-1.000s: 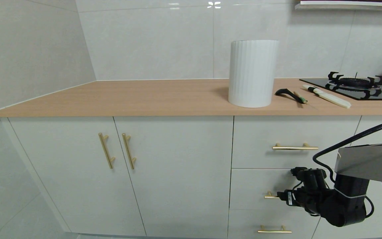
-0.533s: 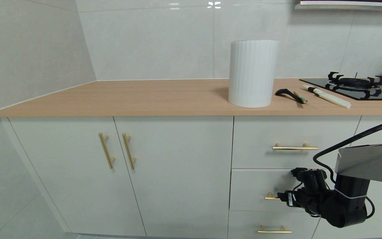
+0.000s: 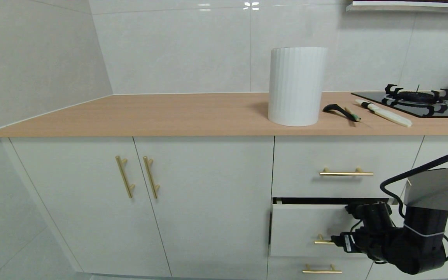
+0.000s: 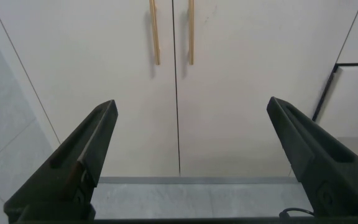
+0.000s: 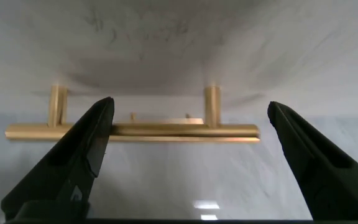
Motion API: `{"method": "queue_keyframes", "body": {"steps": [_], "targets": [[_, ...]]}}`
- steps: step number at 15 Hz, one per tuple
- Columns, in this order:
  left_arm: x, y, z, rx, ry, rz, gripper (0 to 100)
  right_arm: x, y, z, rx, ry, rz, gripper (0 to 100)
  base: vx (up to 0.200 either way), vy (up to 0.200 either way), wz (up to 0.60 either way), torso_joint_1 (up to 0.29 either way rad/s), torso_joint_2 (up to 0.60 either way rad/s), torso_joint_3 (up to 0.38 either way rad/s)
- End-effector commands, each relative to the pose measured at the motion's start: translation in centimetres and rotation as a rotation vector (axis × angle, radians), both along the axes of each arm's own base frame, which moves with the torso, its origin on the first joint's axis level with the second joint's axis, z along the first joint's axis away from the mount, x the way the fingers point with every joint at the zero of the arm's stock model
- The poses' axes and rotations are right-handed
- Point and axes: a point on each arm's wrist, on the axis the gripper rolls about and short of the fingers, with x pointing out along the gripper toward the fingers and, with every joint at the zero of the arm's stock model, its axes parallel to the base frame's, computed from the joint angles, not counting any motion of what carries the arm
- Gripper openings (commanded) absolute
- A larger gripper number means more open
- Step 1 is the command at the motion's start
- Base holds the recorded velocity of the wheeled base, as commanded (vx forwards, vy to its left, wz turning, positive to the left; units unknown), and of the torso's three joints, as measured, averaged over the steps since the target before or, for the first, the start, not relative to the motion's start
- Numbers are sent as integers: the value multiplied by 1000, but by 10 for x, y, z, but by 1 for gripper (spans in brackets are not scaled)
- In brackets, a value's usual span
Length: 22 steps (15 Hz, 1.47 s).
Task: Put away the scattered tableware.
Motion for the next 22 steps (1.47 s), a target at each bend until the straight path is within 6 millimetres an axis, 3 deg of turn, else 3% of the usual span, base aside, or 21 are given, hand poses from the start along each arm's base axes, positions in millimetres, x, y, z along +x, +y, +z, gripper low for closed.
{"method": "queue_keyframes", "body": {"steps": [1,2,4,7,9,13,16,22], "targets": [[0,0,0,0,-1,0,100,-27,1,43,-2,-4,29,100,0,0,0,0,0,0],[0,0,0,0,-1,0,100,-32,2,53,0,-10,37,100,0,0,0,0,0,0],[0,0,0,0,-1,0,100,-50,9,109,11,-58,76,100,0,0,0,0,0,0],[0,0,0,0,-1,0,100,-63,21,163,37,-165,126,100,0,0,0,0,0,0],[0,0,0,0,-1,0,100,-59,24,175,45,-198,130,100,0,0,0,0,0,0],[0,0,0,0,-1,0,100,-39,28,157,96,-160,64,100,0,0,0,0,0,0],[0,0,0,0,-1,0,100,-19,33,120,87,-135,56,100,0,0,0,0,0,0],[0,0,0,0,-1,0,100,-1,36,83,49,-159,10,100,0,0,0,0,0,0]]}}
